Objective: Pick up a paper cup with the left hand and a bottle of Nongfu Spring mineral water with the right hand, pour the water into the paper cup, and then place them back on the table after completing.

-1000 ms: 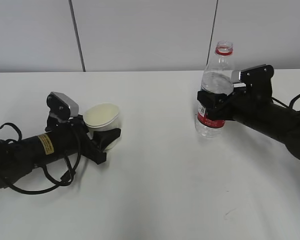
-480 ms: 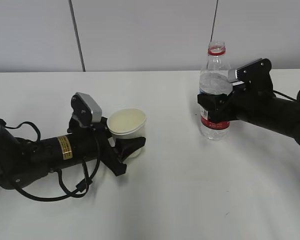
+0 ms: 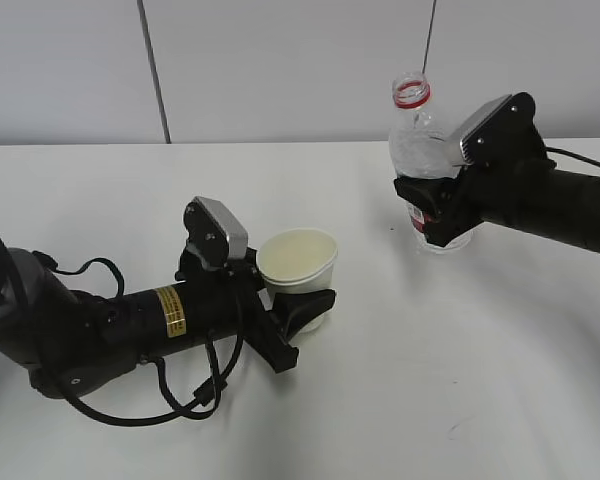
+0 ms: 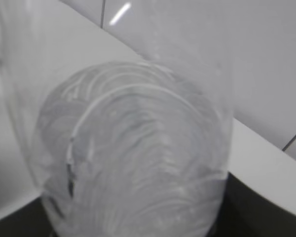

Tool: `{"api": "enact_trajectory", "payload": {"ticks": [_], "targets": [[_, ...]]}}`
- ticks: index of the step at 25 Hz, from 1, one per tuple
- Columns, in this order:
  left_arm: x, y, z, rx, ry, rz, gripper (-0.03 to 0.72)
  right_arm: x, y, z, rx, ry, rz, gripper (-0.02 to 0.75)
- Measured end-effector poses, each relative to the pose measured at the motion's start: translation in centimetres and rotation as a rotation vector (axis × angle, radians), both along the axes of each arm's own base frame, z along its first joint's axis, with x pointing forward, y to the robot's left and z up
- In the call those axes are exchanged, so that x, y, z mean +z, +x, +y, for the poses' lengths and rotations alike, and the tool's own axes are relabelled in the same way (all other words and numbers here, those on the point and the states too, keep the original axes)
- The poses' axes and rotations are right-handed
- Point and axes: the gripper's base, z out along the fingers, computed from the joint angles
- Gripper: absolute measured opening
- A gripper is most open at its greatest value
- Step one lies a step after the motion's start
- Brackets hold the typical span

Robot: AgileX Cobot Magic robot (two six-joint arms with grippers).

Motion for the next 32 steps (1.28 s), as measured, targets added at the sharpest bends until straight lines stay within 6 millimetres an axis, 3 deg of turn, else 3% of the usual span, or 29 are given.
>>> {"api": "enact_trajectory", "payload": {"ticks": [9, 32], "targets": [[0.0, -0.9, -1.2, -0.032, -0.003, 0.002, 0.393, 0.0, -0.1, 0.5, 0.177, -0.280, -0.156, 0.389], [0.1, -1.7, -2.4, -0.041, -0.031, 0.043, 0.393, 0.5, 0.3, 0.6, 0.300, -0.635, -0.407, 0.387]]}}
